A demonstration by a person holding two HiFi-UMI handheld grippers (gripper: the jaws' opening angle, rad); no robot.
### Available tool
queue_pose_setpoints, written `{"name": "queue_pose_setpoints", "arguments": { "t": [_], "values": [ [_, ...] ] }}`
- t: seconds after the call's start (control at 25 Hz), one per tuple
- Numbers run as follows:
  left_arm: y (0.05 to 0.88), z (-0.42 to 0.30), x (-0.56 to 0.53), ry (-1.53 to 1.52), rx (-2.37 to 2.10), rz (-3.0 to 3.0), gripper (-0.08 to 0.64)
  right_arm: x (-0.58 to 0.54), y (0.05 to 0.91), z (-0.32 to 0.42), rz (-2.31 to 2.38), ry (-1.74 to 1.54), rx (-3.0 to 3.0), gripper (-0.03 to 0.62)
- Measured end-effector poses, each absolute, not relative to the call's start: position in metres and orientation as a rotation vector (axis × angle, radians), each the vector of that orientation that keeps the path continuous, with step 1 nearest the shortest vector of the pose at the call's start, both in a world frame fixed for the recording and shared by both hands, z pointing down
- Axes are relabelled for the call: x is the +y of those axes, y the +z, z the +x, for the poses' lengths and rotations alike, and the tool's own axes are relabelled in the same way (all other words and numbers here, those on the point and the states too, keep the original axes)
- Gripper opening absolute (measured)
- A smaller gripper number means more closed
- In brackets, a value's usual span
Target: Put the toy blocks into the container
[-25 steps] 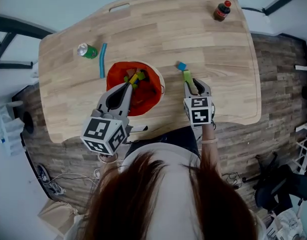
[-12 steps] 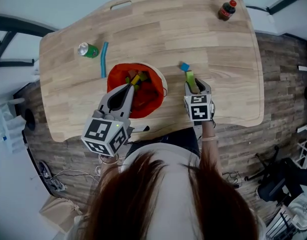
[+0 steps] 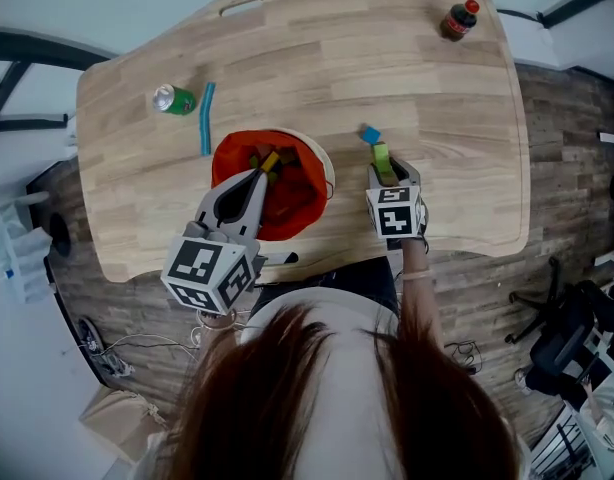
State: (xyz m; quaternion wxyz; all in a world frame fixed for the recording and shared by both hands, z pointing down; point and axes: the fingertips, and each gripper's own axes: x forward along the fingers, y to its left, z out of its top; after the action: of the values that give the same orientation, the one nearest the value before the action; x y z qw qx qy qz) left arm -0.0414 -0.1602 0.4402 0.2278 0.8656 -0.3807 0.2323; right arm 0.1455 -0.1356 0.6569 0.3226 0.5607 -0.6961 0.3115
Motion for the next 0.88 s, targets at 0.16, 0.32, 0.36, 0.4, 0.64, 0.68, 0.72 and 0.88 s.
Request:
{"name": "queue_pose_setpoints", "arguments": {
  "t": [0.16,0.32,0.36,0.4,0.64,0.68,0.72,0.88],
  "values": [
    [0.4418,-0.0405,-0.1622,0.646,-1.051,2.377,0.009,-0.1356,0.6638,0.1468,1.46,0.838,-1.808,0.155],
    [0.4431,-0.0405,-0.1634,0.65,-1.053,2.37,0.009,-0.1362,0.6663,0.1487,1.472,0.85,-1.796,0.155],
    [0.4434,-0.0408,-0.1637,0.65,-1.055,2.369,0.009,-0.1365,0.6664,0.1493,1.478,0.851,-1.793,0.155],
    [0.4436,-0.0409,-0.1639,0.651,-1.056,2.368,0.009,-0.1366,0.6665,0.15,1.484,0.852,-1.79,0.155],
    [0.442,-0.0417,-0.1626,0.643,-1.067,2.367,0.009,-0.1362,0.6665,0.1527,1.494,0.858,-1.787,0.153],
    [0.4412,-0.0418,-0.1621,0.64,-1.069,2.368,0.009,-0.1363,0.666,0.1531,1.498,0.863,-1.789,0.153],
    [0.4404,-0.0421,-0.1614,0.638,-1.071,2.369,0.009,-0.1358,0.6653,0.1532,1.5,0.872,-1.791,0.153],
    [0.4377,-0.0445,-0.1571,0.63,-1.079,2.374,0.009,-0.1326,0.6624,0.1524,1.517,0.895,-1.798,0.153]
  ]
}}
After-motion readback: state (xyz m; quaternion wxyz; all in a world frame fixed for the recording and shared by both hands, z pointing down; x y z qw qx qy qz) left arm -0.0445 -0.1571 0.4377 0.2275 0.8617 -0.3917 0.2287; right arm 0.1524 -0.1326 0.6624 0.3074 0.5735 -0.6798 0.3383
